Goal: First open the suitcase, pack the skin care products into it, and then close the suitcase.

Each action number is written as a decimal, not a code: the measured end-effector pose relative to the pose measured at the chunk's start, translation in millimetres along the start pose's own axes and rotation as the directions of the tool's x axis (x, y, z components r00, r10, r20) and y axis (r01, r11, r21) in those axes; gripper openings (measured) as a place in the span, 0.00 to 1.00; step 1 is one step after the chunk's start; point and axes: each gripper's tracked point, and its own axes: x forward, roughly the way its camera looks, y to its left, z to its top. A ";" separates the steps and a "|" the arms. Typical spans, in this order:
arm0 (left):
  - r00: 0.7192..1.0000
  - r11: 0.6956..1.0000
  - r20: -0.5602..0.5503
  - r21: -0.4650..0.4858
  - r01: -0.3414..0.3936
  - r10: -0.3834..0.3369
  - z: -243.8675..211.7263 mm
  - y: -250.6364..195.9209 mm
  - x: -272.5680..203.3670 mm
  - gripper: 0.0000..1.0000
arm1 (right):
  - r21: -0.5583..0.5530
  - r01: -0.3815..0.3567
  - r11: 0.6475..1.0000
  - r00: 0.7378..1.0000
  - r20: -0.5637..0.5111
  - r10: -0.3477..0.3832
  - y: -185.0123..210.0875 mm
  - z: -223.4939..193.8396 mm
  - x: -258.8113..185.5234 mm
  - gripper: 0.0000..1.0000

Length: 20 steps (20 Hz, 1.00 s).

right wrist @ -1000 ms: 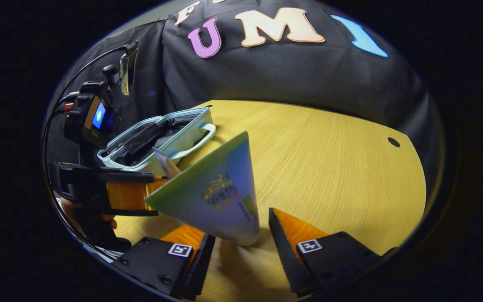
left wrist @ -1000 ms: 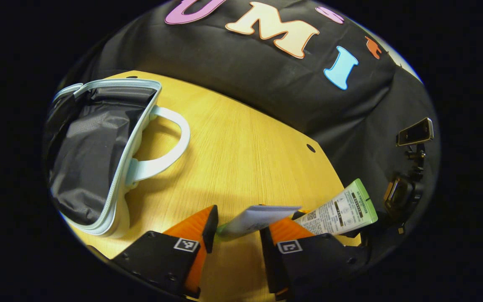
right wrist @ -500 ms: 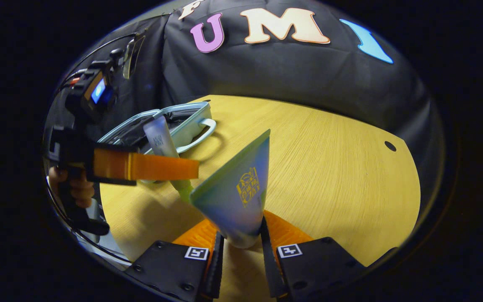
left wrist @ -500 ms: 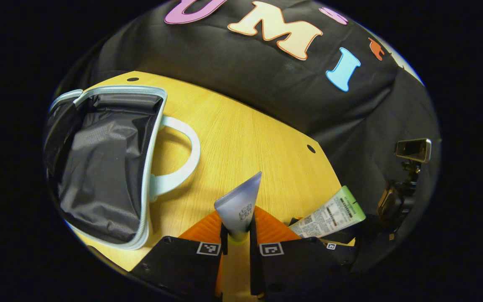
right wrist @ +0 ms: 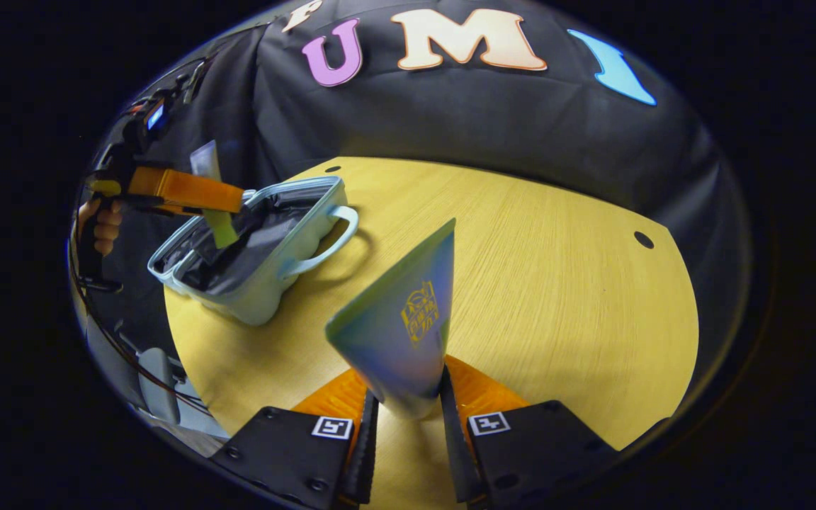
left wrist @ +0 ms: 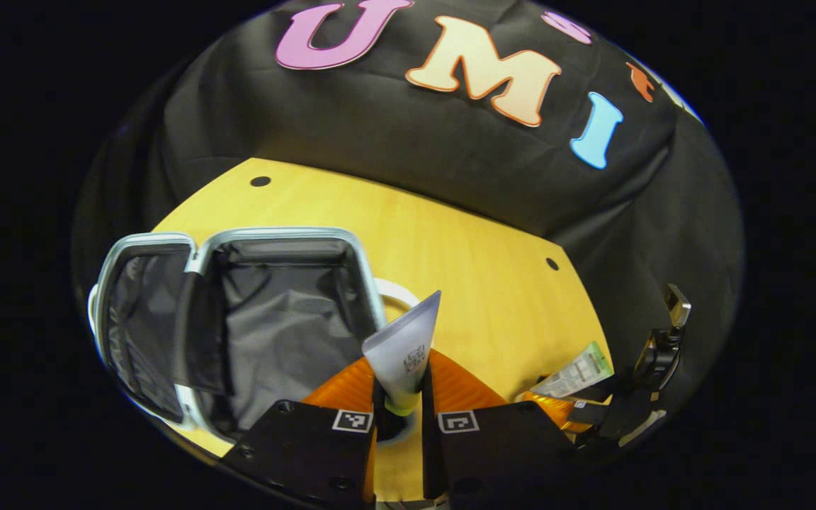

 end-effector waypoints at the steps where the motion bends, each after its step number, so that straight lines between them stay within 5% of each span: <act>1: 0.998 0.999 -0.051 0.013 -0.034 0.034 -5.6 19.1 -2.4 0.19 | 0.007 0.010 1.000 1.000 -0.001 -0.010 -0.2 3.0 -3.0 0.42; 6: 0.939 0.987 -0.306 -0.004 -0.163 0.154 -54.5 87.6 11.8 0.19 | 0.008 0.028 1.000 0.999 -0.026 -0.028 9.3 12.1 -14.5 0.42; 12: 0.858 0.989 -0.494 0.033 -0.144 0.141 -95.9 112.7 23.0 0.19 | -0.053 0.012 0.999 0.999 -0.032 -0.014 36.9 39.8 -25.6 0.42; 17: 0.856 0.992 -0.503 0.028 -0.123 0.120 -97.0 116.0 21.4 0.18 | -0.104 -0.013 0.995 1.000 -0.016 0.012 74.9 72.8 -24.7 0.45; 19: 0.866 0.993 -0.487 0.032 -0.112 0.114 -92.4 117.7 12.6 0.29 | -0.106 -0.046 0.993 0.999 -0.009 0.045 97.7 89.0 -21.1 0.42; 20: 0.871 0.994 -0.479 0.031 -0.109 0.111 -90.6 118.6 6.3 0.44 | -0.111 -0.061 0.992 0.998 -0.006 0.061 108.7 96.5 -16.5 0.42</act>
